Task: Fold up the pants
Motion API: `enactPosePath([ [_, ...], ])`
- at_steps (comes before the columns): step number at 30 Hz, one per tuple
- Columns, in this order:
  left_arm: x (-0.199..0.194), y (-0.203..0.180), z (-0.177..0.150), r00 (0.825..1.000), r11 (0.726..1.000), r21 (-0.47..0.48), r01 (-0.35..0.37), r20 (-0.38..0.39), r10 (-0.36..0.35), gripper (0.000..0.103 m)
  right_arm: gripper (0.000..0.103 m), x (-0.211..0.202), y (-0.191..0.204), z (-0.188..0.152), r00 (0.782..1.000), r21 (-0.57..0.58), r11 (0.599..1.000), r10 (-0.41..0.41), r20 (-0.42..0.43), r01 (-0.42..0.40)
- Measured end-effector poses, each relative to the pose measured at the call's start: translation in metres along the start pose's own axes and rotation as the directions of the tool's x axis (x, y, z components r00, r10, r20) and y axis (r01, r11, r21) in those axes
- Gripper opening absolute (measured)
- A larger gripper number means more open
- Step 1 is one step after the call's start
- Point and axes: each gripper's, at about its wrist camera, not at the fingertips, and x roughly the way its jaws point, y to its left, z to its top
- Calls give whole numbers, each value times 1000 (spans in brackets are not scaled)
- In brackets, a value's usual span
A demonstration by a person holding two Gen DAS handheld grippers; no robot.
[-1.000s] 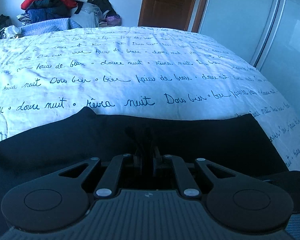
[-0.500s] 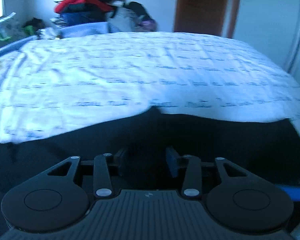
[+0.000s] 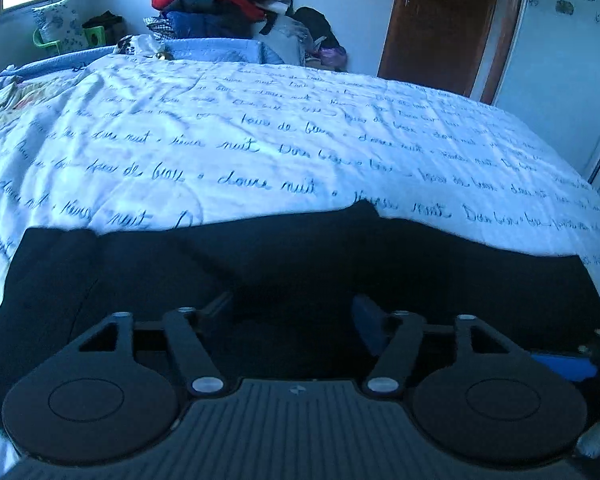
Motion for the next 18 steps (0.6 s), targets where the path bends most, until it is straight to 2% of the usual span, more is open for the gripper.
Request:
enactPosePath([
  [2,-1,-1,-8,1000,999,35,-20,-11,20,69,71,12,-1,-2,998,-13,1000,-6,-69,5],
  [3,-5,-2,-12,999,998,53,-40,-2,41,69,71,15,3,-4,997,-30,999,-22,-73,20],
  [6,-24,3,-20,997,997,47,-66,47,63,70,71,6,16,1,999,-68,997,-29,-33,27],
  [8,-36,13,-24,993,996,16,-89,78,88,75,71,2,25,10,1000,-84,996,-5,10,6],
  [10,-43,24,-28,989,993,-7,-116,91,116,78,71,5,30,18,999,-98,995,32,17,-30],
  [12,-44,35,-33,991,992,-23,-123,59,124,78,71,16,29,21,997,-87,993,79,-14,-80],
  [14,-42,45,-41,994,994,-30,-105,3,105,74,71,31,28,19,988,-78,989,119,-98,-126],
  [16,-53,51,-49,994,994,-24,-105,19,105,74,71,37,36,16,988,-114,989,82,-129,-97],
  [18,-69,59,-52,992,993,-35,-116,43,117,75,71,31,49,24,991,-161,982,84,-106,-101],
])
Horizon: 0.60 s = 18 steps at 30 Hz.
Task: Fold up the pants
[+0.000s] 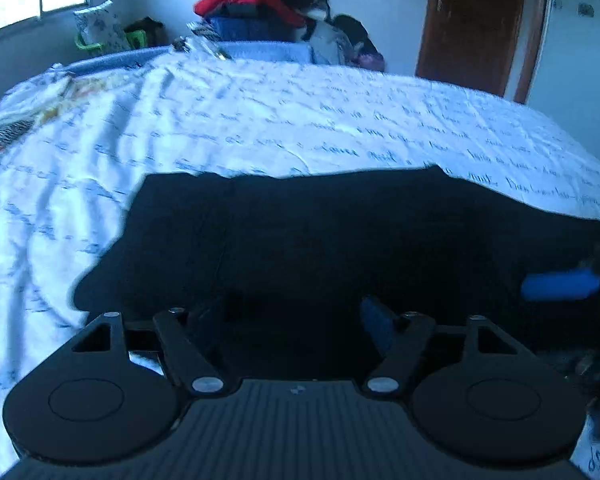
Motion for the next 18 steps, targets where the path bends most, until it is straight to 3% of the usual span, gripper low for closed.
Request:
enactPosePath([
  [5,-22,47,2,994,986,-137,-91,43,97,75,71,-13,43,44,989,-194,980,-19,144,47],
  [10,-33,108,4,985,919,-363,-153,20,172,64,71,28,103,55,988,-434,895,-49,146,109],
  [14,-36,141,0,995,866,-492,-90,-18,93,64,71,57,143,42,993,-567,818,-36,116,96],
  [18,-32,147,-4,999,828,-560,1,-40,-28,66,71,83,166,25,992,-659,741,-80,99,126],
])
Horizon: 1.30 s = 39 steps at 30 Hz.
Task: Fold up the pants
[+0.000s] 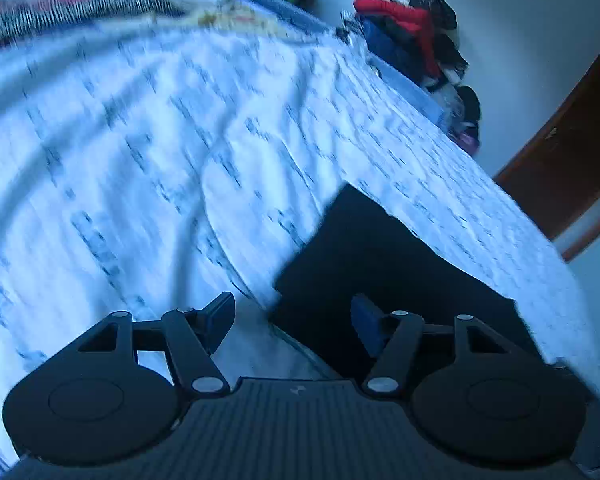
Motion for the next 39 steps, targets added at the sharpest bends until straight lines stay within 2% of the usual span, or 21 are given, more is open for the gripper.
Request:
enactPosePath([
  [4,12,3,-5,992,993,-76,91,-77,-97,73,70,21,20,-8,997,-113,991,-70,-26,67],
  [10,28,8,-8,974,974,-151,169,-128,-189,79,69,35,34,-4,987,-211,965,-150,50,157],
  [11,31,10,-8,968,967,-169,191,-132,-215,79,65,38,37,-2,986,-235,958,-154,58,163],
  [13,35,15,-8,969,963,-199,184,-129,-212,79,61,44,39,1,986,-253,953,-155,63,167],
  [14,37,18,-7,968,960,-214,182,-132,-213,79,53,48,38,3,986,-258,952,-154,63,166],
  [15,40,22,-7,959,946,-246,212,-133,-249,81,46,52,36,5,987,-257,953,-152,55,161],
  [16,42,26,-7,945,923,-290,252,-131,-299,83,28,54,32,6,990,-246,959,-133,42,139],
  [18,47,31,-6,923,885,-351,306,-118,-365,84,25,55,28,6,993,-231,966,-113,41,120],
  [19,49,32,-6,919,875,-368,316,-112,-379,84,21,55,28,6,992,-234,964,-117,50,126],
  [21,56,33,-7,907,851,-400,341,-97,-409,84,16,50,21,7,992,-183,976,-110,66,120],
  [24,69,31,-6,879,799,-458,390,-74,-471,84,15,37,-14,12,993,29,998,-61,98,58],
  [26,78,28,-4,857,760,-489,427,-49,-513,84,15,29,-38,13,992,156,987,-44,120,25],
  [29,93,23,1,844,725,-525,445,-26,-536,82,15,21,-67,10,991,289,956,3,136,-42],
  [31,102,21,7,849,725,-536,432,-28,-527,79,15,18,-78,10,987,340,931,90,134,-131],
  [33,107,23,10,853,722,-550,420,-33,-522,79,15,3,-92,6,965,393,886,184,185,-245],
  [35,110,22,13,853,723,-545,424,-29,-522,74,15,-16,-114,2,939,462,827,214,268,-320],
  [36,111,22,14,856,730,-540,419,-33,-516,73,15,-20,-126,-1,934,500,798,215,285,-336],
  [37,110,22,15,861,740,-532,411,-40,-507,68,15,-19,-136,-4,940,525,787,203,276,-324],
  [39,111,19,17,877,771,-507,384,-59,-476,60,15,-8,-144,-7,973,532,818,142,182,-218],
])
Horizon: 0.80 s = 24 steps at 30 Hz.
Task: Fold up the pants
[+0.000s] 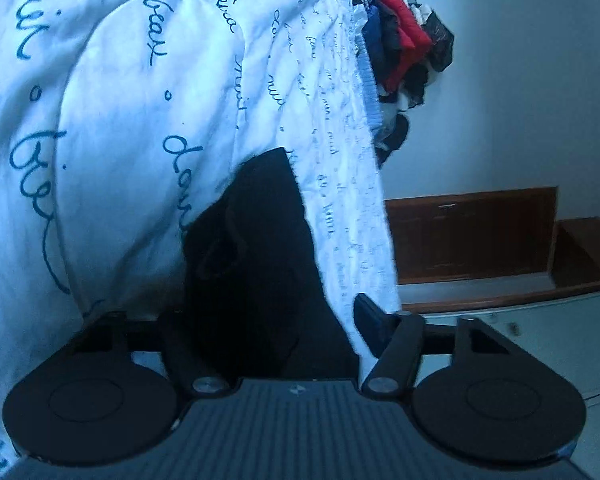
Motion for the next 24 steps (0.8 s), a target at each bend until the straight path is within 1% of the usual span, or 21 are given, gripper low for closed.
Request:
enactPosePath([
  [1,2,-1,1,1000,1000,13,-21,2,21,54,15,10,-2,-3,998,-16,999,-42,-49,42],
  [2,4,-1,2,999,999,21,-39,3,39,48,15,23,-5,-9,994,-19,998,-59,-96,57],
  [3,6,-2,2,998,998,31,-57,6,57,45,15,32,-6,-14,990,-12,999,-52,-130,50],
  [4,7,-3,2,997,997,41,-72,10,72,38,15,44,-8,-22,982,-4,999,-39,-182,39],
  [5,8,-4,2,996,995,56,-88,13,87,32,15,53,-9,-28,976,-7,999,-41,-215,41],
  [6,7,-5,-1,994,991,81,-107,21,106,31,15,59,-9,-33,974,-16,999,-45,-221,43],
  [7,6,-7,-2,993,987,104,-120,31,117,28,15,59,-8,-33,976,-12,999,-48,-212,47],
  [8,6,-8,-4,991,983,128,-133,42,128,26,16,56,-10,-32,978,3,999,-48,-204,50],
  [11,4,-20,-12,982,960,214,-180,88,164,24,16,45,-9,-23,988,26,998,-51,-149,55],
  [12,3,-27,-16,977,946,254,-204,112,180,24,16,47,-12,-21,989,38,998,-50,-141,55],
  [14,2,-42,-28,964,908,334,-253,167,208,23,16,53,-15,-21,989,63,997,-37,-145,46],
  [16,1,-57,-42,949,861,410,-301,220,227,23,16,66,-18,-23,987,83,996,-32,-158,45],
  [18,-2,-68,-56,935,817,468,-337,266,234,23,16,62,-16,-27,990,102,994,-28,-137,42],
  [20,-3,-81,-69,928,780,515,-354,299,224,23,16,52,-13,-27,994,110,994,-16,-105,27],
  [24,-4,-102,-96,916,719,582,-379,344,204,23,16,45,-20,-22,999,155,988,1,-54,7],
])
